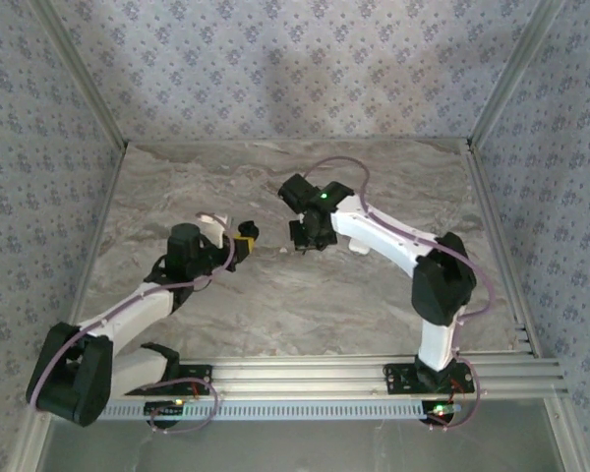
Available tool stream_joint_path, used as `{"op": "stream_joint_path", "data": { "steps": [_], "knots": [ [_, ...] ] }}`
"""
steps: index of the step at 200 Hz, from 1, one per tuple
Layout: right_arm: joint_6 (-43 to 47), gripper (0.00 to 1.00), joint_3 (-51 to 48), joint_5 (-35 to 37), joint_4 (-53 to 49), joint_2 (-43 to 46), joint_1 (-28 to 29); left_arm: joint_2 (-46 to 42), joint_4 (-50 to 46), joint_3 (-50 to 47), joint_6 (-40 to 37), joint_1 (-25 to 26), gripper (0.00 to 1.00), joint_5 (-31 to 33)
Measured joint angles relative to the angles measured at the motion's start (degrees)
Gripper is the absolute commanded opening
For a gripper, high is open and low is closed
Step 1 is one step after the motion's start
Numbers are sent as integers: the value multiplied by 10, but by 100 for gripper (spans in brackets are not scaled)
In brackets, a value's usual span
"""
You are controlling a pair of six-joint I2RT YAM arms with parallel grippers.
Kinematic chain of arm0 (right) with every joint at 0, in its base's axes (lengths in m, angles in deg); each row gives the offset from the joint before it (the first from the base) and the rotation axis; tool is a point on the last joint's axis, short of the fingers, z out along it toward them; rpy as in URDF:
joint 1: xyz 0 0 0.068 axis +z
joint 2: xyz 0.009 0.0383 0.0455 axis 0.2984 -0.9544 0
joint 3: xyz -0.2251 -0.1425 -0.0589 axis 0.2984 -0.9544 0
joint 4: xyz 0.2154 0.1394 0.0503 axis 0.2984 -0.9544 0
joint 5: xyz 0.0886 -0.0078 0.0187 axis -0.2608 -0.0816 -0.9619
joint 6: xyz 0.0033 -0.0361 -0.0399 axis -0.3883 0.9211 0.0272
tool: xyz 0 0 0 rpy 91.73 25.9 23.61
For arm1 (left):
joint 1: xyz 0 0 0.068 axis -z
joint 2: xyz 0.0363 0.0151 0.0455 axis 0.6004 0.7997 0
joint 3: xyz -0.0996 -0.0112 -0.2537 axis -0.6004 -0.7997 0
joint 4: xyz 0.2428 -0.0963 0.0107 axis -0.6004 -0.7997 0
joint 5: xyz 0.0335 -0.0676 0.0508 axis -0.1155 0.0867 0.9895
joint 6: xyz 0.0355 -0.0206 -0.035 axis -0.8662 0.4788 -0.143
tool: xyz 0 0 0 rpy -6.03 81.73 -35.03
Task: Insert wireless bluetooth earbuds into charging case
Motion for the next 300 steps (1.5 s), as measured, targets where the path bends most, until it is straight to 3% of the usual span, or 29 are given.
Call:
{"op": "stream_joint_path", "data": {
  "steps": [67,138,300],
  "knots": [
    [106,17,-82,59,132,126,19,108,121,33,-68,53,14,-72],
    [193,18,-113,62,249,148,44,137,157,64,-105,86,14,-112],
    [247,17,-139,68,290,147,64,137,182,68,-83,88,14,-112]
  ]
}}
